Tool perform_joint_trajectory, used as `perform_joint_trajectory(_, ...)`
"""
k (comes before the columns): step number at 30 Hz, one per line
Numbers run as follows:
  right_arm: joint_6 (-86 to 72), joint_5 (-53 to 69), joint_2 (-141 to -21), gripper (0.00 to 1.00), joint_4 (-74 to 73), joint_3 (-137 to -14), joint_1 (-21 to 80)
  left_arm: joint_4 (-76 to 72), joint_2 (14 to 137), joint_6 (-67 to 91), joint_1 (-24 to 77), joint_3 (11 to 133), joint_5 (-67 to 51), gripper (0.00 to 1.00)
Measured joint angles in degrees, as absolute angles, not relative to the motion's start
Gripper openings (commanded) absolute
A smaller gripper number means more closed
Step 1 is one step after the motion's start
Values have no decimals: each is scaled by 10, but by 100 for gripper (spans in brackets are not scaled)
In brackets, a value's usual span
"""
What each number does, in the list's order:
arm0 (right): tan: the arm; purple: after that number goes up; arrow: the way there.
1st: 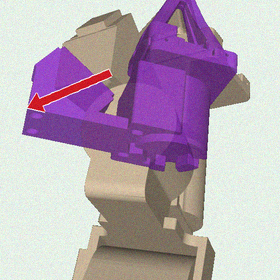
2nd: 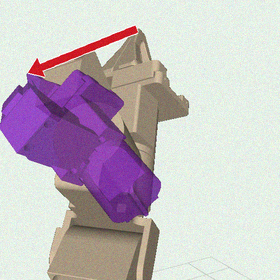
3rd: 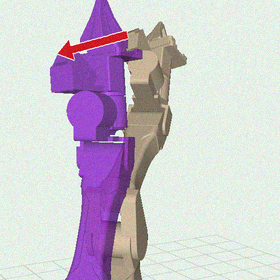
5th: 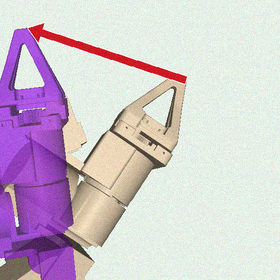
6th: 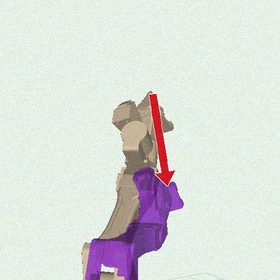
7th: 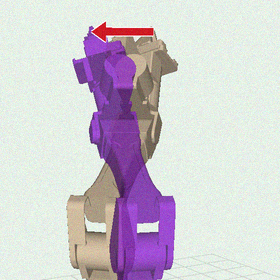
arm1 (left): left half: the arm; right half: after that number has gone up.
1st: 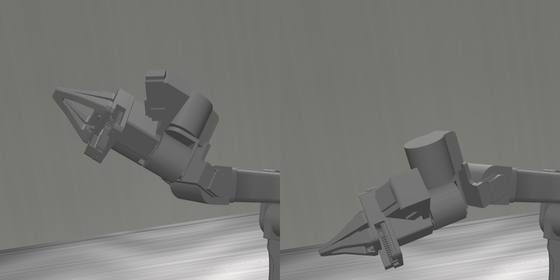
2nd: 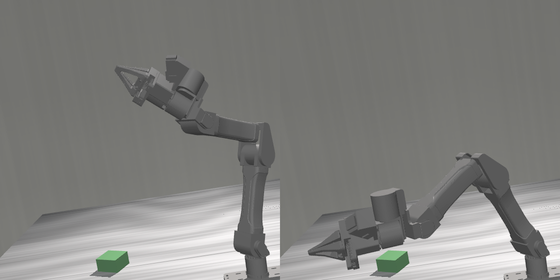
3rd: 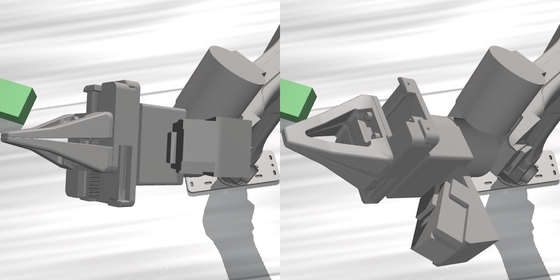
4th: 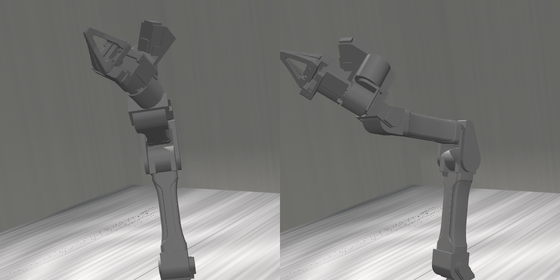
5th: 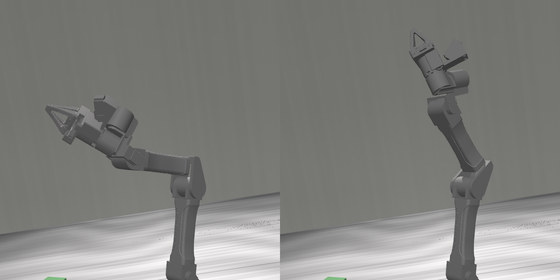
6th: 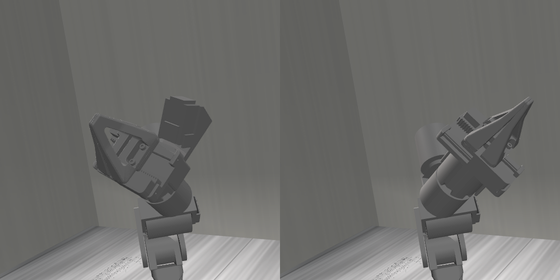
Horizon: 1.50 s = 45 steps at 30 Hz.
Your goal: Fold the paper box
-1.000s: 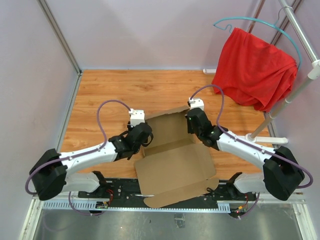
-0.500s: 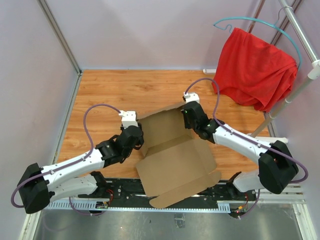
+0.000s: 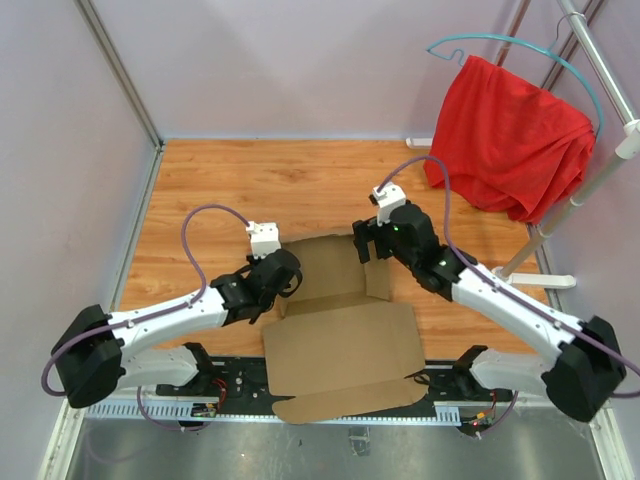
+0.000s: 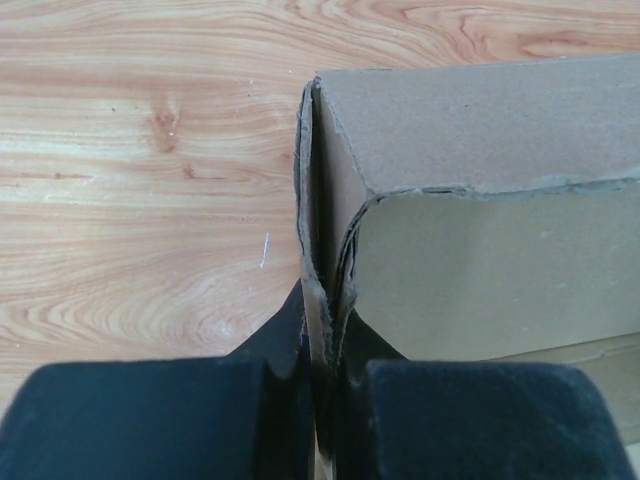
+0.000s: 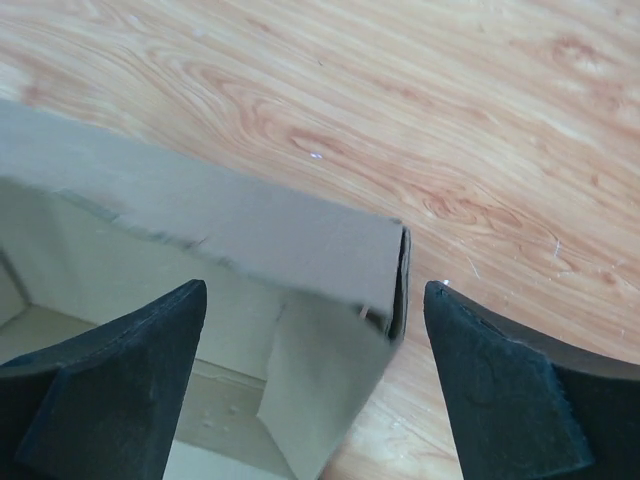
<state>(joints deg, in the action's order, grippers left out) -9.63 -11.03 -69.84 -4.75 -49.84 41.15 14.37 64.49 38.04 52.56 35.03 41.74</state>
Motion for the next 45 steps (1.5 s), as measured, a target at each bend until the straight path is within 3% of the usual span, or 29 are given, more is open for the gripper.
perform_joint_trajectory(9,-89,-57,-554,84,-25,-428,412,206,739,472,525,419,439,1)
perform_joint_trajectory(14,-90,-84,-556,82,-56,-427,411,242,776,517,525,454,449,0)
perform_joint_trajectory(21,-107,-110,-611,69,-48,-385,394,242,743,514,525,434,437,0)
perform_joint_trajectory(24,-115,-105,-640,56,-31,-367,382,242,733,508,525,433,433,0)
perform_joint_trajectory(31,-132,-75,-691,4,21,-362,379,243,723,493,524,432,426,0)
perform_joint_trajectory(32,-134,-77,-696,1,22,-362,377,244,722,490,523,432,425,0)
perform_joint_trajectory(45,-141,-227,-792,2,7,-435,436,269,697,482,522,430,418,0)
